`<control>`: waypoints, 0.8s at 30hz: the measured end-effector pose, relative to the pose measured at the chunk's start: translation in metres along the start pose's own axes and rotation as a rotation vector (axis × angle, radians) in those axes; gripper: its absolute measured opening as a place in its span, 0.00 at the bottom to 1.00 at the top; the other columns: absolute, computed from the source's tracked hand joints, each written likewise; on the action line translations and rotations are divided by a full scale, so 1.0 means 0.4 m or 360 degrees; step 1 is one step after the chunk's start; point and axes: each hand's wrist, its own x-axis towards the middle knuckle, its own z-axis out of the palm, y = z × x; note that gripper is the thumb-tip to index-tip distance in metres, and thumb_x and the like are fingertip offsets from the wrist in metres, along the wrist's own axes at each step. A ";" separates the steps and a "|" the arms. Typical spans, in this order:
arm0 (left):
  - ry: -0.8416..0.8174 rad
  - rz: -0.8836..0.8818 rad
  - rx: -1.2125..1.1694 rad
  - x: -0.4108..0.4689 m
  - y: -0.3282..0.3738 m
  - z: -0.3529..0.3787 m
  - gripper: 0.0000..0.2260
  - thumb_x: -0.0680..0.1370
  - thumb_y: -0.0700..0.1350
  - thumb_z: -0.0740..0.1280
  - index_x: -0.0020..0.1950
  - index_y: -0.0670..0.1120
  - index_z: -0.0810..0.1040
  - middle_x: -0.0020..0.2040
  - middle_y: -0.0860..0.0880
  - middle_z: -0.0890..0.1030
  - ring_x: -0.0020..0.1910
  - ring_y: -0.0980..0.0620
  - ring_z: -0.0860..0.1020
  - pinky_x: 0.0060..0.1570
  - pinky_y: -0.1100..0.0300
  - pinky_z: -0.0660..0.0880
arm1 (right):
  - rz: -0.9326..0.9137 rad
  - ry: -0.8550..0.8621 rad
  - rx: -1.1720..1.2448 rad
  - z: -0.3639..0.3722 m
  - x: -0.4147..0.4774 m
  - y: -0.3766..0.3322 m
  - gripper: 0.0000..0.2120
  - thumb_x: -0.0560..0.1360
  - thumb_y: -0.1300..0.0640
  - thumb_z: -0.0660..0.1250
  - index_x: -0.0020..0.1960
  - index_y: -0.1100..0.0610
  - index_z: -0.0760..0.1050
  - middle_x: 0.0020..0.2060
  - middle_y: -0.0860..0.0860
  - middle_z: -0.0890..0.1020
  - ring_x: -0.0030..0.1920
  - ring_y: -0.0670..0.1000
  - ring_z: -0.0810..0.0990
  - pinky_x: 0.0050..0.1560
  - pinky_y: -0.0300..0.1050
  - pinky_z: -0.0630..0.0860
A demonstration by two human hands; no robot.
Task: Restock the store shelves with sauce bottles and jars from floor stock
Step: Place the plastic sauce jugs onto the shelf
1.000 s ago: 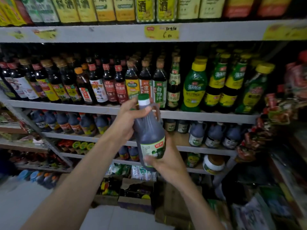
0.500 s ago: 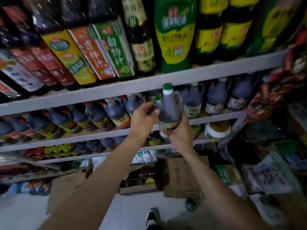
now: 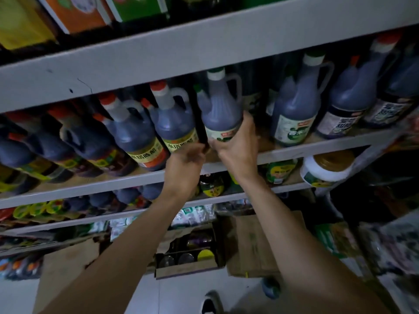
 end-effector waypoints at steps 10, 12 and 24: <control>0.0083 0.0284 0.0288 -0.027 -0.088 0.075 0.05 0.78 0.39 0.65 0.49 0.46 0.81 0.43 0.49 0.84 0.42 0.51 0.80 0.42 0.54 0.77 | -0.0165 -0.0123 -0.0010 -0.020 -0.060 0.061 0.43 0.72 0.54 0.75 0.77 0.64 0.54 0.73 0.60 0.64 0.73 0.55 0.62 0.70 0.34 0.58; -0.0025 0.0243 0.0217 -0.079 -0.145 0.125 0.05 0.76 0.41 0.64 0.46 0.49 0.80 0.41 0.51 0.83 0.41 0.51 0.81 0.41 0.53 0.78 | -0.0270 0.0168 0.0055 -0.082 -0.178 0.146 0.28 0.76 0.58 0.68 0.72 0.62 0.64 0.67 0.58 0.73 0.67 0.50 0.70 0.66 0.28 0.62; -0.0995 -0.0625 0.0540 -0.499 -0.816 0.614 0.08 0.79 0.38 0.59 0.47 0.41 0.78 0.41 0.40 0.81 0.38 0.42 0.80 0.39 0.46 0.77 | 0.1279 -0.1065 -0.1157 -0.073 -0.981 1.176 0.18 0.78 0.48 0.63 0.65 0.52 0.68 0.51 0.53 0.78 0.43 0.49 0.77 0.36 0.38 0.66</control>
